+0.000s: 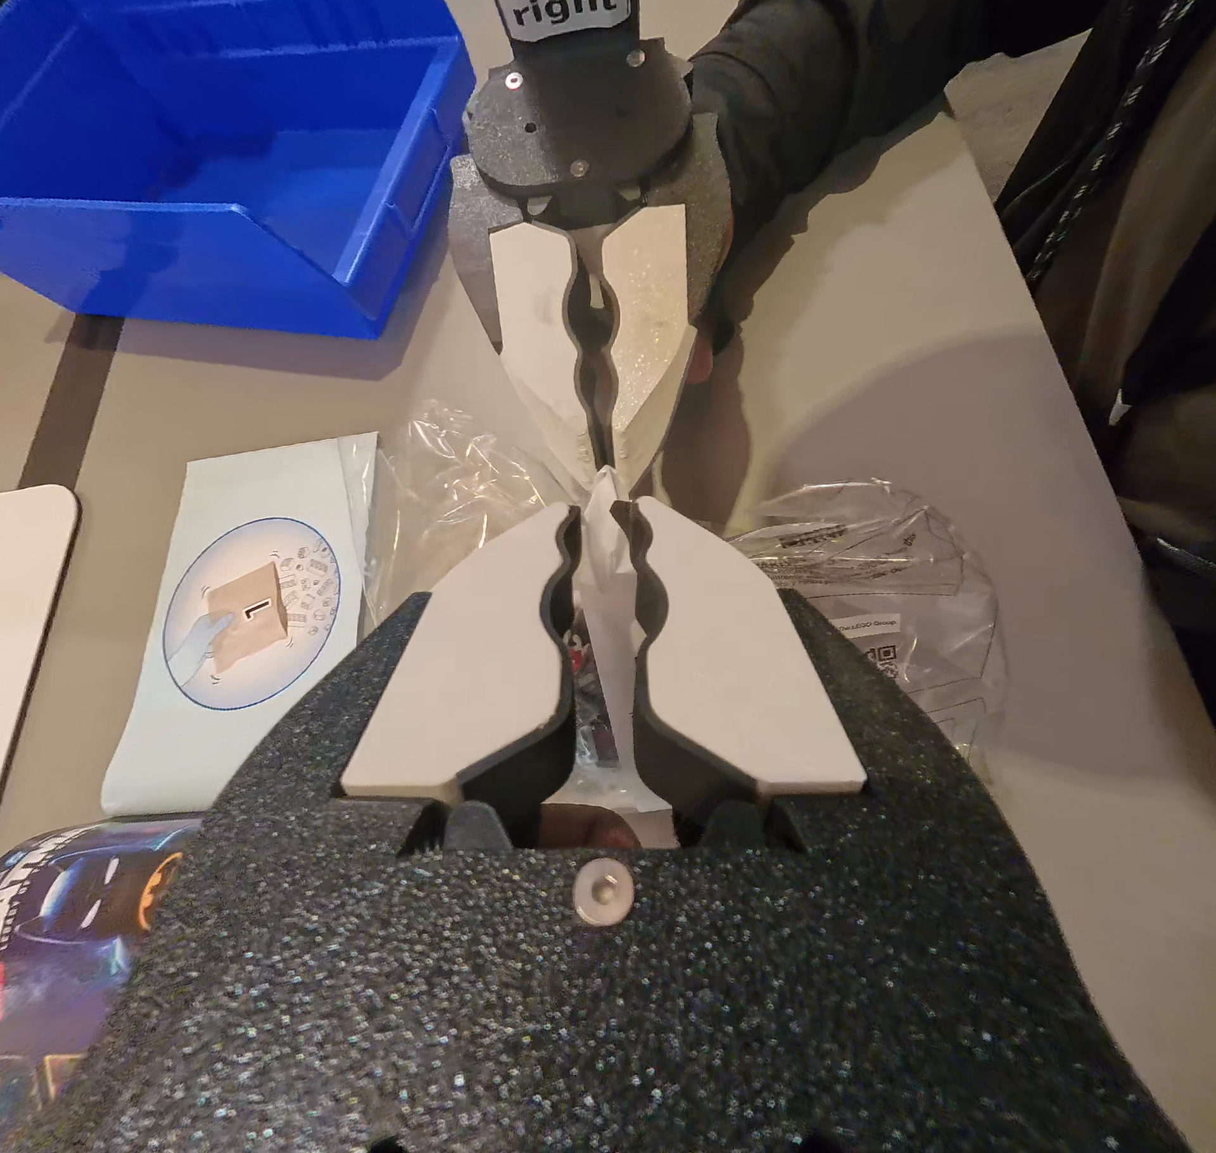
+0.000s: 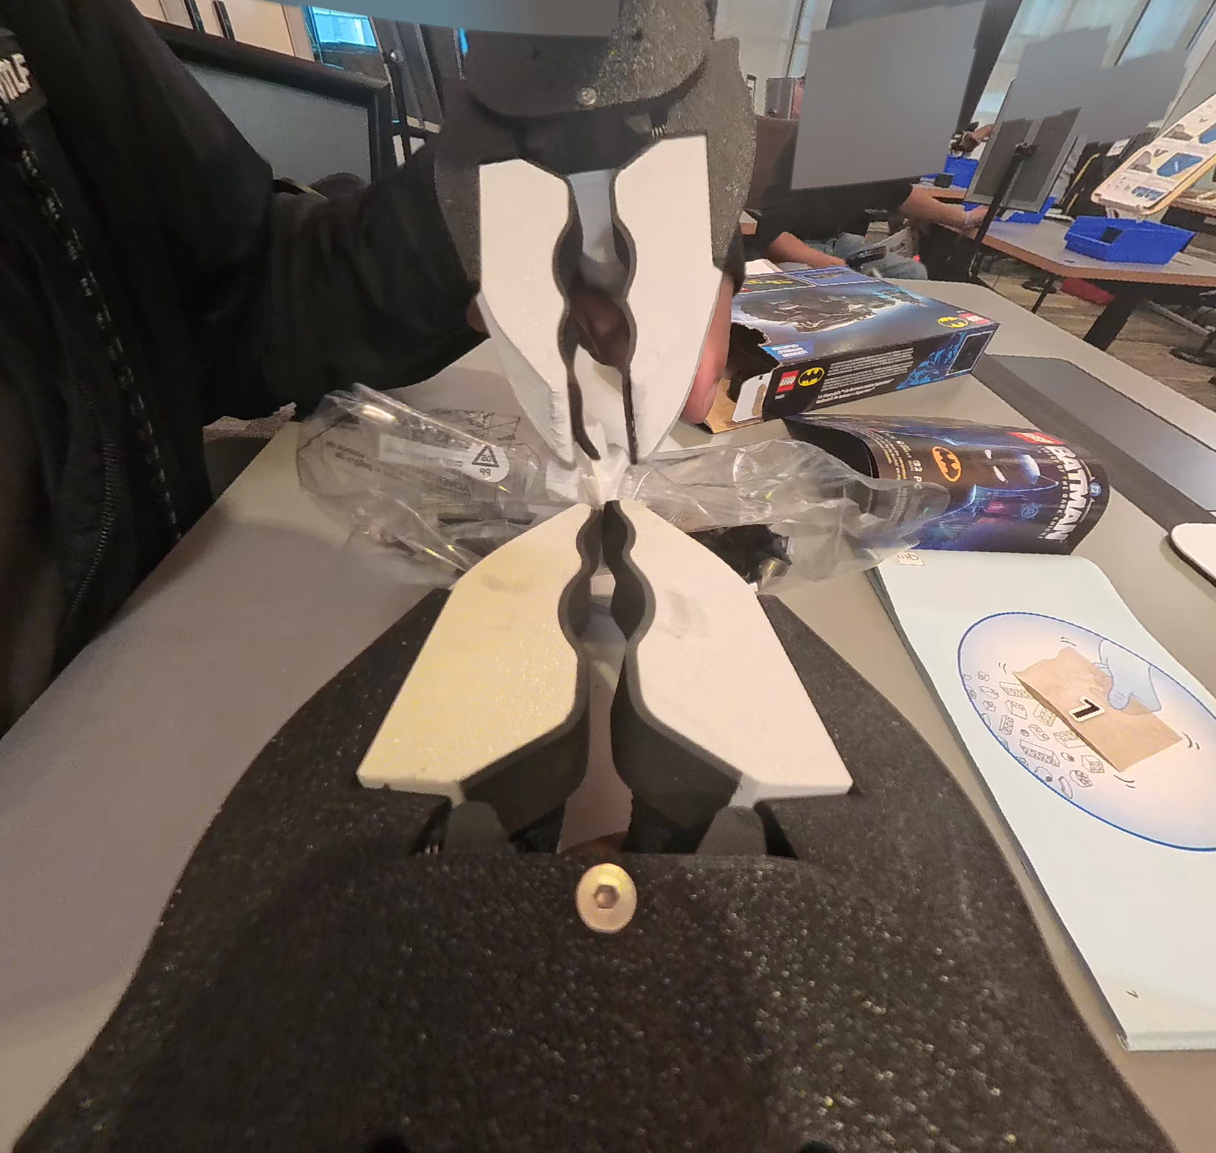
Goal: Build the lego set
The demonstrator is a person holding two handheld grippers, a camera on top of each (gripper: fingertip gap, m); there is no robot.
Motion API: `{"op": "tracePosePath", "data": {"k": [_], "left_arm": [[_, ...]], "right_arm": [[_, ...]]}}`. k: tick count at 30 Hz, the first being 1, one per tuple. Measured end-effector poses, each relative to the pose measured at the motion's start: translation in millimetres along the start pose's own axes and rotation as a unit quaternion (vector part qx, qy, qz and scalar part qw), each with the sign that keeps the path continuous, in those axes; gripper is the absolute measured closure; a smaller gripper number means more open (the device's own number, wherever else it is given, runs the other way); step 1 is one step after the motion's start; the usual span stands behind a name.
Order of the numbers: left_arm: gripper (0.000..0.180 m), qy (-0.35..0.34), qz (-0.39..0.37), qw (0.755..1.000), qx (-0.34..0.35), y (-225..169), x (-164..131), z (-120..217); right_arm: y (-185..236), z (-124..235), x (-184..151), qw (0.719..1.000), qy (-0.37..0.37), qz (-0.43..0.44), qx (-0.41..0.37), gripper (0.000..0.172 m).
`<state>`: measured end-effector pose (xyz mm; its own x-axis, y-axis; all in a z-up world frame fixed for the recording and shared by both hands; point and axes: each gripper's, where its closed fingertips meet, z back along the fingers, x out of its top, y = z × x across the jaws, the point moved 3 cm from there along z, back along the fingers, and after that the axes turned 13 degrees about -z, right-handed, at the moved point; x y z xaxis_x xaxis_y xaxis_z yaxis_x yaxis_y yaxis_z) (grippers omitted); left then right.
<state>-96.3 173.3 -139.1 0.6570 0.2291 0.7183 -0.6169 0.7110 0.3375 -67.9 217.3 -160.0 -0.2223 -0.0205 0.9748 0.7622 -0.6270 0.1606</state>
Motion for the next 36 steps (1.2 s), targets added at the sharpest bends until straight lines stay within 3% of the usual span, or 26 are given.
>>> {"op": "tracePosePath", "data": {"k": [18, 36], "left_arm": [[0.162, -0.085, 0.055, 0.993, -0.065, 0.2, -2.4, 3.9], [0.162, -0.097, 0.051, 0.991, -0.074, 0.6, -4.3, 4.1]], "right_arm": [[4.4, 0.0, 0.0, 1.000, -0.002, 0.002, 0.016, 0.171], [4.9, 0.3, 0.2, 1.000, -0.002, 0.002, 0.019, 0.171]]}}
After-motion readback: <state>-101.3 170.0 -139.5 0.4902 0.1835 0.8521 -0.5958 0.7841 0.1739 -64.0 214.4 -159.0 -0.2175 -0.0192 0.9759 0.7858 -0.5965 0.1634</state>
